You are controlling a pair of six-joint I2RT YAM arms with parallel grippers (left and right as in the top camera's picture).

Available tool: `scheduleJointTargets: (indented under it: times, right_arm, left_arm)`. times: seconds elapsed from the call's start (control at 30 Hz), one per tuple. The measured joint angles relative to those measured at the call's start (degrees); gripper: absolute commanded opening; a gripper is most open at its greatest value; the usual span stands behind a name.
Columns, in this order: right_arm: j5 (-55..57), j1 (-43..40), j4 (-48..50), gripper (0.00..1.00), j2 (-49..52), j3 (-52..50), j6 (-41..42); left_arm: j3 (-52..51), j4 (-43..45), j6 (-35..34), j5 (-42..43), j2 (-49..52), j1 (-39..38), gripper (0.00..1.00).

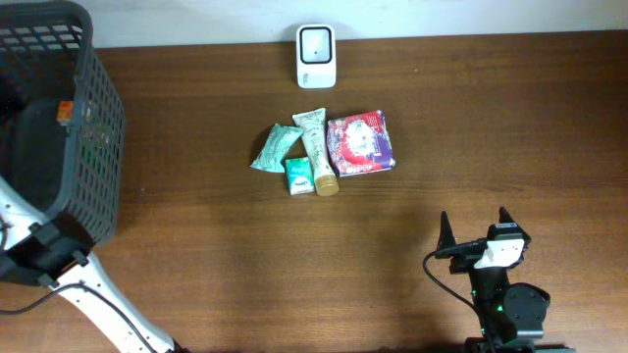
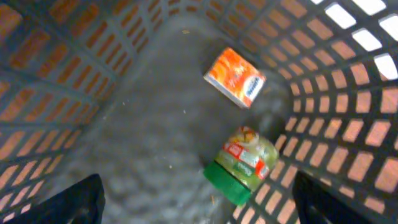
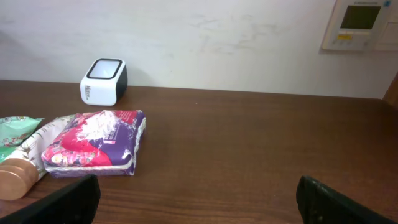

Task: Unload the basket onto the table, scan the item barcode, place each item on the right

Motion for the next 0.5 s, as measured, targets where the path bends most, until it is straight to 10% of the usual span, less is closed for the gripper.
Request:
scheduleJointTargets:
  times: [0.5]
  right_arm:
    - [0.0,0.0,0.0,0.99,0.0,0.0,0.0]
  left_arm:
    - [-0.7,16.9,6.8,5.2,9.2,-4.9,0.99]
